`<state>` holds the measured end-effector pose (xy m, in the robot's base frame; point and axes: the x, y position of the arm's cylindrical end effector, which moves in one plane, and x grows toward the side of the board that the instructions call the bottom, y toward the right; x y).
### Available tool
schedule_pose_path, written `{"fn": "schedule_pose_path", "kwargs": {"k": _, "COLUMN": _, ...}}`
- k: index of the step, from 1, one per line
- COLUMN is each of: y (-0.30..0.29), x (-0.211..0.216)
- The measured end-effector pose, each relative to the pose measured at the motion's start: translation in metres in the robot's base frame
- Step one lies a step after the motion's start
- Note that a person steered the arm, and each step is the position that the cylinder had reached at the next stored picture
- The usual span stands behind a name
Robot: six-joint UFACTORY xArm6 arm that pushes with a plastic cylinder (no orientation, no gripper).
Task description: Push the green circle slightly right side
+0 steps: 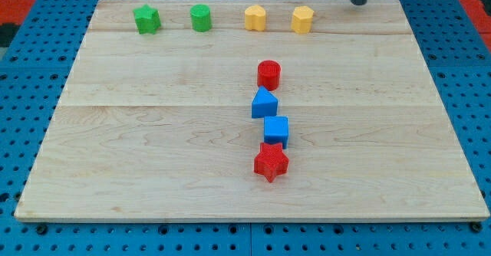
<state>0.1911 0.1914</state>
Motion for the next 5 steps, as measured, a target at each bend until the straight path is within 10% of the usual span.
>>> {"fn": "schedule_pose_path", "kwargs": {"k": 5, "y": -0.3, "x": 0.035}}
